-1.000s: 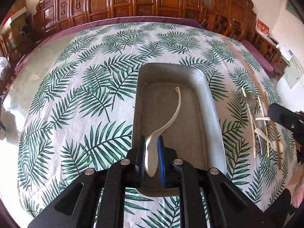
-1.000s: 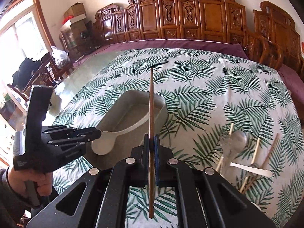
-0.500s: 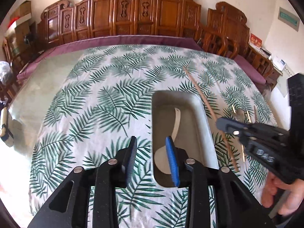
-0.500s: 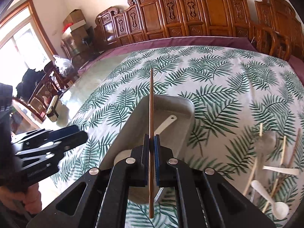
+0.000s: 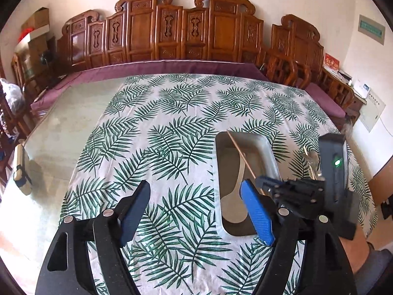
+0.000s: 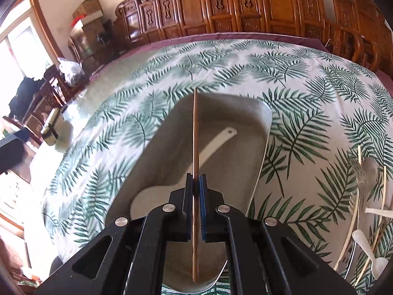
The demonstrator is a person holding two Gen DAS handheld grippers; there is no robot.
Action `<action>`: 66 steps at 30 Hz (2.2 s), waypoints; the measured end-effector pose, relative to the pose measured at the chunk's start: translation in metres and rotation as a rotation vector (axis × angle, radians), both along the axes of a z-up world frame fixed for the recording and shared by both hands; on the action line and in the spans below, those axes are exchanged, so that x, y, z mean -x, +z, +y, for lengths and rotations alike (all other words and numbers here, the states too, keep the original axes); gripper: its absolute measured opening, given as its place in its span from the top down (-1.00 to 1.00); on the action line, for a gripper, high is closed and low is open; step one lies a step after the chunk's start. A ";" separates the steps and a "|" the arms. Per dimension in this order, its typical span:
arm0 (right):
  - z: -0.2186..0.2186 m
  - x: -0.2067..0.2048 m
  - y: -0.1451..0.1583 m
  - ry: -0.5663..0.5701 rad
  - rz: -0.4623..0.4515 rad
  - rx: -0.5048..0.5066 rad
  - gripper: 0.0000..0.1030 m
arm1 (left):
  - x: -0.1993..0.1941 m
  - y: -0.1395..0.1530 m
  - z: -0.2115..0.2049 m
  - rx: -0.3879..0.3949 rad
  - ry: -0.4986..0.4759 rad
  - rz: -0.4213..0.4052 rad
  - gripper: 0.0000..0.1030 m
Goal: Organize utensils
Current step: 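Lower the chopstick into the grey tray and open the right tool, then return the right tool to the pile and grasp a white plastic fork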
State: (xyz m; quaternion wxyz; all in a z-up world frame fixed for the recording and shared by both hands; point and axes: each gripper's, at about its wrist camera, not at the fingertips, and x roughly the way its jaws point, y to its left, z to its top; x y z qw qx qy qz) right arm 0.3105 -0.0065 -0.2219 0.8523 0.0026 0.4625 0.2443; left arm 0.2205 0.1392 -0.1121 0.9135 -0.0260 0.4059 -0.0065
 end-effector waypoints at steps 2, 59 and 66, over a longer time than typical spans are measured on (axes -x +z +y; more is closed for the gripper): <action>0.002 0.001 -0.004 0.005 0.006 0.014 0.88 | 0.001 0.001 0.001 0.000 0.000 -0.002 -0.42; -0.266 0.077 -0.040 -0.006 -0.020 0.175 0.18 | 0.027 -0.035 -0.206 -0.034 -0.275 0.057 -0.66; -0.282 0.068 -0.041 -0.041 -0.008 0.163 0.37 | 0.028 -0.032 -0.223 -0.057 -0.305 0.059 -0.66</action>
